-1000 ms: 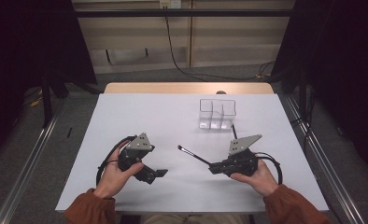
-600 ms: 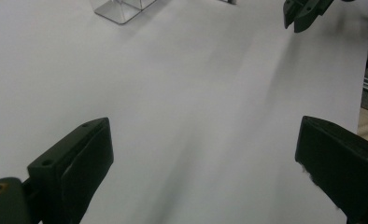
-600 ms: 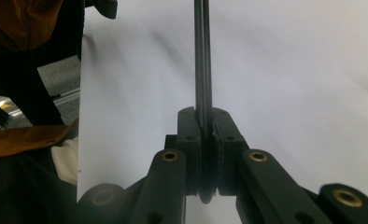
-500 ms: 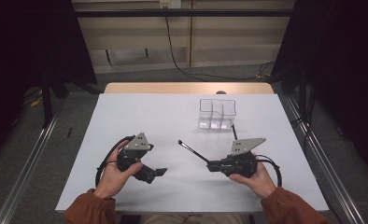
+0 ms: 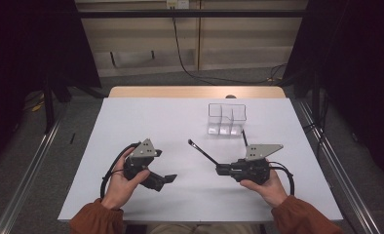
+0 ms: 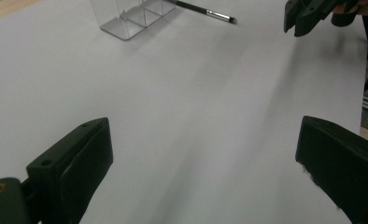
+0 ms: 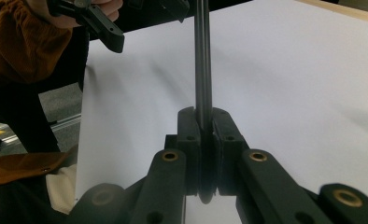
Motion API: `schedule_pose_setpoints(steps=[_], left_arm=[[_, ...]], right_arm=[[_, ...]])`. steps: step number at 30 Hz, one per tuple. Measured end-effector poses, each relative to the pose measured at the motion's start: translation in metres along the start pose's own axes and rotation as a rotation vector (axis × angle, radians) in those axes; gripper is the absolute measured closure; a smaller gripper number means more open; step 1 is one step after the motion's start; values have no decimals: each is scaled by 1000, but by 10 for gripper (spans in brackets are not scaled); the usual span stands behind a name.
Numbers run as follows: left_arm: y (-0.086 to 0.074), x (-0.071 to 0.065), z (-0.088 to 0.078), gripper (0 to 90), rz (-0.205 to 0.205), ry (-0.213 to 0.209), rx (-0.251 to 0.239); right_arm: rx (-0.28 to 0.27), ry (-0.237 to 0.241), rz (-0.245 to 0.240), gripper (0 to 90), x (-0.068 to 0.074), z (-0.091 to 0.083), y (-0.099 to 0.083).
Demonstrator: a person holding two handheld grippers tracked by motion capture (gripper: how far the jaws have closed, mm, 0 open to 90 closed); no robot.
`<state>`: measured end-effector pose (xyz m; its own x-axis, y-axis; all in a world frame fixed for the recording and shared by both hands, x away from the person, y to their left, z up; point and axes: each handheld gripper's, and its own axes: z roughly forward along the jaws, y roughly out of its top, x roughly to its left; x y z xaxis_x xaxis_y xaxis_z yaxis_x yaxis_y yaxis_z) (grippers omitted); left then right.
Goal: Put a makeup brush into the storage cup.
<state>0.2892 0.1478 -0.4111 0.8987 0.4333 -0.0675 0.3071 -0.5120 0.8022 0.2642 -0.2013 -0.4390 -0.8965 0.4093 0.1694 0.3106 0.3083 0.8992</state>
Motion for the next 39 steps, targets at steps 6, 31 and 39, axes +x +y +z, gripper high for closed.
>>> schedule_pose_setpoints(steps=[6, 31, 39], left_arm=[[1, -5, 2, 37, -15, 4, -78], [22, -22, 28, 28, -61, -50, -285], [38, -27, 39, 87, -32, -43, -301]], right_arm=[[-17, 5, -5, 838, 0, 0, 0], [-49, 16, -4, 838, 0, 4, 2], [-42, 29, -11, 837, 2, 7, 2]])
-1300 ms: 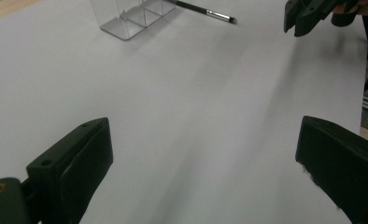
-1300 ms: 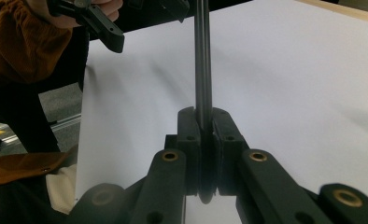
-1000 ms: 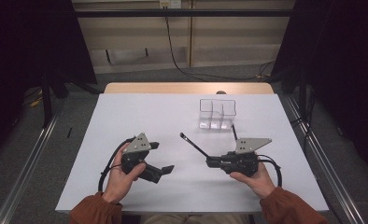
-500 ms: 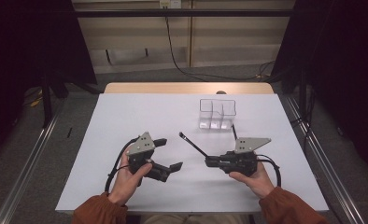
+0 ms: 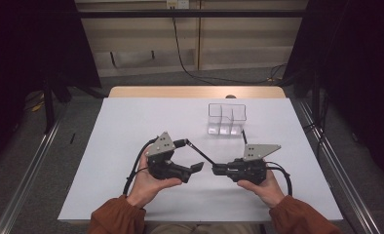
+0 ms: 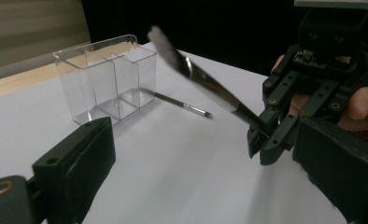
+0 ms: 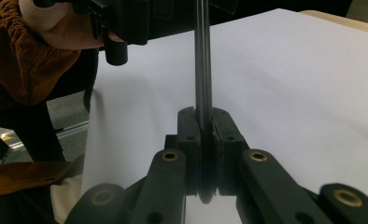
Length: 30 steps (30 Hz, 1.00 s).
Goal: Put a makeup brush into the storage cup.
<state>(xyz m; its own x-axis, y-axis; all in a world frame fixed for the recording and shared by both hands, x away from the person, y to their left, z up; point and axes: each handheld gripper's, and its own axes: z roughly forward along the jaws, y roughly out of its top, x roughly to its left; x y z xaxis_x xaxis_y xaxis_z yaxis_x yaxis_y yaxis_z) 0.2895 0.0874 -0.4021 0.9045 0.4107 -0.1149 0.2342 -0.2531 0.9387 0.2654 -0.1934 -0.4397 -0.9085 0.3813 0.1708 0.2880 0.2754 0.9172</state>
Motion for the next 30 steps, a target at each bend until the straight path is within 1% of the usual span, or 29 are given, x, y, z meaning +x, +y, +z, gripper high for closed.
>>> schedule_pose_setpoints(steps=[1, 3, 4, 5, 6, 7, 8, 9, 10, 12, 13, 14, 15, 18, 20, 23, 25, 27, 30], left_arm=[[1, -1, 2, 105, -4, -2, -4], [3, -2, 3, 175, 3, 2, -6], [4, -2, 3, 223, -2, 8, -8], [4, -3, 3, 262, -7, 26, -15], [4, -3, 2, 309, -11, 34, -22], [3, -2, 1, 340, -16, 23, -21], [2, -2, 0, 371, -25, 22, -30], [1, -2, -2, 408, -27, 31, -37], [1, -2, -3, 421, -39, 33, -46], [1, 1, -5, 494, -57, 11, -58], [1, 2, -6, 506, -58, 20, -60], [1, 2, -6, 515, -65, 8, -67], [1, 2, -6, 541, -72, 3, -70], [0, 0, -4, 565, -73, -8, -66], [0, -1, -3, 596, -75, -31, -60], [-1, -1, -1, 648, -92, -37, -66], [-1, 0, -1, 664, -105, -44, -69], [-1, 0, -1, 689, -126, -57, -82], [-1, 1, -2, 722, -140, -76, -89]], right_arm=[[-3, -3, 1, 837, 0, 0, 0], [-7, -9, 5, 837, -1, 0, 0], [-8, -11, 7, 837, -1, -1, -1], [-9, -12, 7, 837, -1, -1, -1], [-8, -11, 8, 838, -2, 0, -1], [-2, -10, 7, 837, -2, 0, -2], [2, -11, 5, 837, -2, 1, -2], [4, -10, 7, 838, -2, 2, -3], [7, -10, 7, 837, -2, 3, -3], [7, -10, 6, 837, -2, 4, -3], [6, -10, 5, 837, -1, 4, -3], [7, -8, 5, 837, -1, 5, -3], [6, -7, 4, 837, -1, 5, -4], [10, -3, 3, 837, 0, 6, -4], [12, 4, -1, 837, 1, 7, -5], [8, 7, -4, 837, 1, 7, -5], [2, 3, -3, 837, 1, 7, -5], [3, 3, -4, 836, 1, 7, -5], [10, 8, -9, 837, 2, 8, -5]])
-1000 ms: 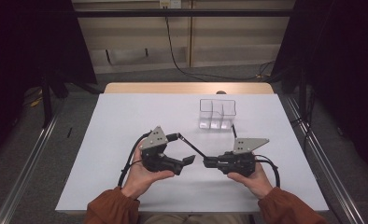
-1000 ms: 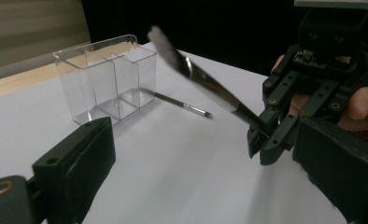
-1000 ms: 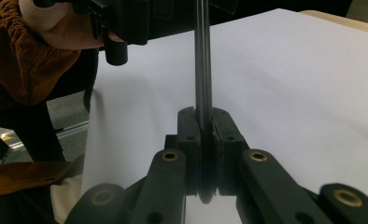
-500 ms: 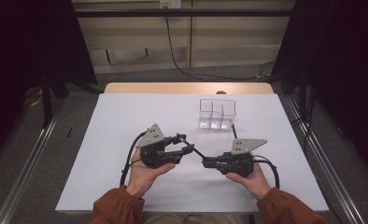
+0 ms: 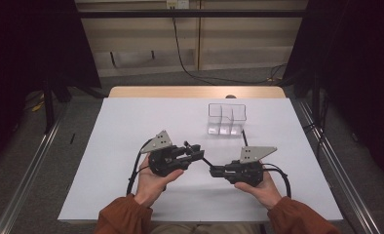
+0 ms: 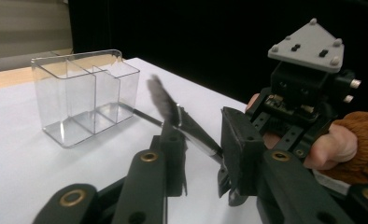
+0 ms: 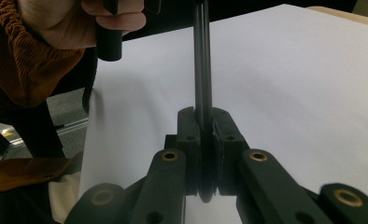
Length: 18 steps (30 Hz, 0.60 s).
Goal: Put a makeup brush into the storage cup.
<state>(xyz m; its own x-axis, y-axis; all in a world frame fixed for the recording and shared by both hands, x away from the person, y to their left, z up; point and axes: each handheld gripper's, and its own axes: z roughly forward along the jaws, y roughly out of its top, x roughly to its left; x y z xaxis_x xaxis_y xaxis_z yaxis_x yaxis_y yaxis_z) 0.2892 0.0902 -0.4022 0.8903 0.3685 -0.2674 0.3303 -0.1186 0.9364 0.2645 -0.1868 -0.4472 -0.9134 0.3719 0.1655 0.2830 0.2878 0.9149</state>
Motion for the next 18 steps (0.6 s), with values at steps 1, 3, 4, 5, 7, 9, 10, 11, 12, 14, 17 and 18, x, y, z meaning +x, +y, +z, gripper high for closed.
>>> schedule_pose_setpoints(steps=[1, 3, 4, 5, 7, 9, 10, 11, 12, 14, 17, 18], left_arm=[[0, 0, 0, 731, -8, -4, 0], [1, 0, -1, 755, -30, -28, 2], [1, 0, -1, 764, -34, -34, 0], [1, 0, -1, 770, -39, -40, -2], [1, 0, -1, 783, -44, -51, -3], [1, -2, -2, 788, -34, -62, -8], [1, -2, -2, 797, -36, -65, -9], [1, -2, -3, 800, -33, -69, -11], [1, -3, -3, 808, -34, -77, -11], [2, -4, -3, 820, -34, -90, -10], [2, -6, -2, 837, -31, -104, -6], [3, -7, -2, 839, -25, -104, -4]], right_arm=[[2, 3, 0, 836, 0, 0, 0], [4, 4, -2, 834, 0, 1, -1], [5, 7, -3, 833, 0, 1, -1], [5, 6, -4, 832, 0, 2, -1], [3, 7, -3, 829, 0, 2, -1], [0, 9, -4, 828, 0, 2, -1], [1, 8, -6, 825, 1, 2, -1], [1, 9, -6, 824, 1, 2, -1], [1, 12, -6, 822, 1, 3, -1], [3, 12, -7, 818, 1, 3, -1], [6, 10, -8, 810, 1, 4, -2], [7, 11, -6, 808, 1, 4, -2]])
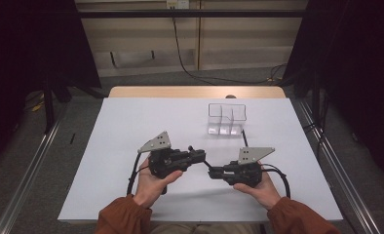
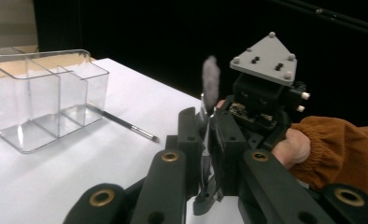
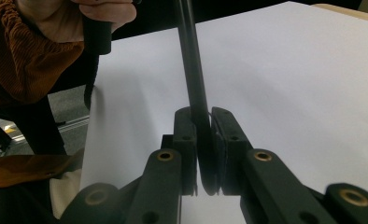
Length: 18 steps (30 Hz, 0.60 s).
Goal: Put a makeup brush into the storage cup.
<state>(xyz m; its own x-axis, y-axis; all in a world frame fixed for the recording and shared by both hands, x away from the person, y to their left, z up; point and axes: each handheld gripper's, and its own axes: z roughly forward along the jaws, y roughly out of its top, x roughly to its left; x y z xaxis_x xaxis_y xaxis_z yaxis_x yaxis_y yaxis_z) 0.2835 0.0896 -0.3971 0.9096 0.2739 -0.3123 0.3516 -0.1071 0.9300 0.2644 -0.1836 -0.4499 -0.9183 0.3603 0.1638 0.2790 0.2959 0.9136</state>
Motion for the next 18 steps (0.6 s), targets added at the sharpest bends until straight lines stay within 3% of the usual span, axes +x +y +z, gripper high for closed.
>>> schedule_pose_setpoints(steps=[10, 18], left_arm=[[1, -3, 0, 841, 6, 7, 4], [2, 2, -4, 841, -7, 37, 8]], right_arm=[[-5, -2, 2, 730, 1, 0, 0], [-19, -38, 26, 398, 1, -1, 1]])
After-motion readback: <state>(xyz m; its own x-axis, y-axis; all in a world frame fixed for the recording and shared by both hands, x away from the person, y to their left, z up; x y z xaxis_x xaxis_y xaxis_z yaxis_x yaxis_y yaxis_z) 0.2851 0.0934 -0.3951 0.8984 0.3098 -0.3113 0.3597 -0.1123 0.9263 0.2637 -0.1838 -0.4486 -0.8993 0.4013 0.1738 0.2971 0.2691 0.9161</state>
